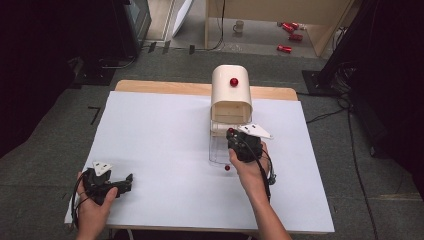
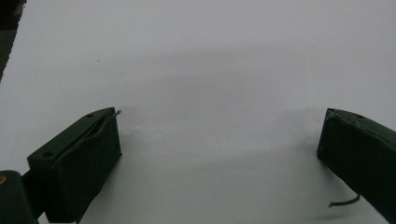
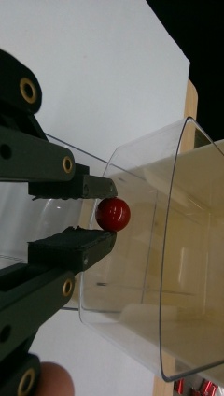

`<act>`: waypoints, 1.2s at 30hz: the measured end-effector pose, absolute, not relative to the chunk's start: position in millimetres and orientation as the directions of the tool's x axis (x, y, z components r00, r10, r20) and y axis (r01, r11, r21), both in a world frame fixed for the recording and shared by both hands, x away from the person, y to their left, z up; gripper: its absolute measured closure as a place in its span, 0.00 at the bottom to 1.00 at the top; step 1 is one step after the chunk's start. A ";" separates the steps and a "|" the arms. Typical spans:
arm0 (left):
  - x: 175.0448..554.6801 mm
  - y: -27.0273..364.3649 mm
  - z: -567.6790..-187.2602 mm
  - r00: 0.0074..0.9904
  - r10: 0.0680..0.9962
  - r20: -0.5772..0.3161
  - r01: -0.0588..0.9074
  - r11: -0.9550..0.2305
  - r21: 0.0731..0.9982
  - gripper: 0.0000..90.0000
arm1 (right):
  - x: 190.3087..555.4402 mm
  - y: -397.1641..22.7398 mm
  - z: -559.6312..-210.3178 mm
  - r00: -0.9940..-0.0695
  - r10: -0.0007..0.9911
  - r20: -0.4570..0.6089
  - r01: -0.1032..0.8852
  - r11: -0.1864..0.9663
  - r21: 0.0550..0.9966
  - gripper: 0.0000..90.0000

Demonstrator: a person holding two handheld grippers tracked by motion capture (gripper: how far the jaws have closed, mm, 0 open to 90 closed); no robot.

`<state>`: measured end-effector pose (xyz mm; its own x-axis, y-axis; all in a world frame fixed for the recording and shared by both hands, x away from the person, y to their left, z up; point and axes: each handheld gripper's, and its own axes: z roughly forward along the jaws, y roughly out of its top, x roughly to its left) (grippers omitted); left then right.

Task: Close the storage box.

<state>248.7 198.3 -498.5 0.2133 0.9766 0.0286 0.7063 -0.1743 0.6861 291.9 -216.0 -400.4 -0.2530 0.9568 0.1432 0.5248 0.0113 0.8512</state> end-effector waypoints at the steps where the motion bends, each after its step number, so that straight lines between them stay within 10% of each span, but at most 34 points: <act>1: 248.7 198.3 -498.5 0.213 0.977 0.029 0.706 -0.174 0.686 0.00 | 293.7 -216.0 -400.6 -0.254 0.957 0.140 0.523 0.015 0.852 0.83; 21: 248.6 198.3 -498.5 0.214 0.976 0.029 0.707 -0.175 0.685 0.00 | 322.4 -215.0 -404.2 -0.231 0.961 0.152 0.519 -0.010 0.855 0.81; 31: 248.5 198.2 -498.5 0.213 0.977 0.027 0.707 -0.173 0.686 0.00 | 307.0 -215.2 -414.8 -0.256 0.953 0.163 0.582 0.017 0.813 0.15; 36: 248.5 198.1 -498.5 0.213 0.977 0.026 0.707 -0.173 0.686 0.00 | 292.5 -216.4 -417.7 -0.254 0.954 0.158 0.593 0.025 0.805 0.03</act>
<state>248.5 198.1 -498.5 0.2129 0.9767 0.0264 0.7066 -0.1726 0.6862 292.5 -216.4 -417.7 -0.2537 0.9544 0.1577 0.5930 0.0246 0.8048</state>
